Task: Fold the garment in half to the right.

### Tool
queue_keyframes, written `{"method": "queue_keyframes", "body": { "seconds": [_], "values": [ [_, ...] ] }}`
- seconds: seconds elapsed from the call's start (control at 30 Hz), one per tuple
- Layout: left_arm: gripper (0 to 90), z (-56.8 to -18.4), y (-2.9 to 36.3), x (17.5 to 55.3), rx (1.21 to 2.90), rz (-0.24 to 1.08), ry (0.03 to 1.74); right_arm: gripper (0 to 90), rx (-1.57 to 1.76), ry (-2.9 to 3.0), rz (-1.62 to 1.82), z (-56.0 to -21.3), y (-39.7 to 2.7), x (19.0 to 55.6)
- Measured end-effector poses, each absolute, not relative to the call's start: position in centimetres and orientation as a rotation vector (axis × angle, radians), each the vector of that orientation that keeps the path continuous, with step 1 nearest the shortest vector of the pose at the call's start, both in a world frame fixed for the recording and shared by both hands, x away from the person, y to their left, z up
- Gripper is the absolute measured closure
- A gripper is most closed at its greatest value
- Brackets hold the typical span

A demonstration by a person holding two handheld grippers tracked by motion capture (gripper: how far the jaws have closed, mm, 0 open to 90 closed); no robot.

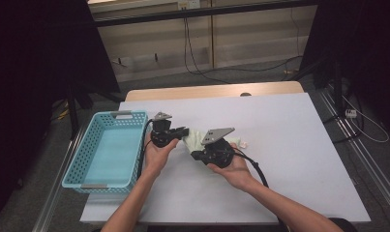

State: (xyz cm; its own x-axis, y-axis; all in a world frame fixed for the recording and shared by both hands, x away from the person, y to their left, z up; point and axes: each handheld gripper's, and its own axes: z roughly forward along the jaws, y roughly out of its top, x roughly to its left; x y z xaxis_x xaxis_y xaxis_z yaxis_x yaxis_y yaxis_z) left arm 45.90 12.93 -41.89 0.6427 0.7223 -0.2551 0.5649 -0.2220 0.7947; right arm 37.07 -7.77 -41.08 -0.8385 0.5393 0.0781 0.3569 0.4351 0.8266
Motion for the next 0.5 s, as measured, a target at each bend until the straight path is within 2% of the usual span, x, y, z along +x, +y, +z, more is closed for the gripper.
{"method": "queue_keyframes", "body": {
  "seconds": [0.5],
  "values": [
    [78.5, -41.2, 14.2, 46.2, 1.885, 0.227, 1.037, 89.7, 0.775, 2.467, 1.407, -40.2, -6.3, 37.6]
  ]
}}
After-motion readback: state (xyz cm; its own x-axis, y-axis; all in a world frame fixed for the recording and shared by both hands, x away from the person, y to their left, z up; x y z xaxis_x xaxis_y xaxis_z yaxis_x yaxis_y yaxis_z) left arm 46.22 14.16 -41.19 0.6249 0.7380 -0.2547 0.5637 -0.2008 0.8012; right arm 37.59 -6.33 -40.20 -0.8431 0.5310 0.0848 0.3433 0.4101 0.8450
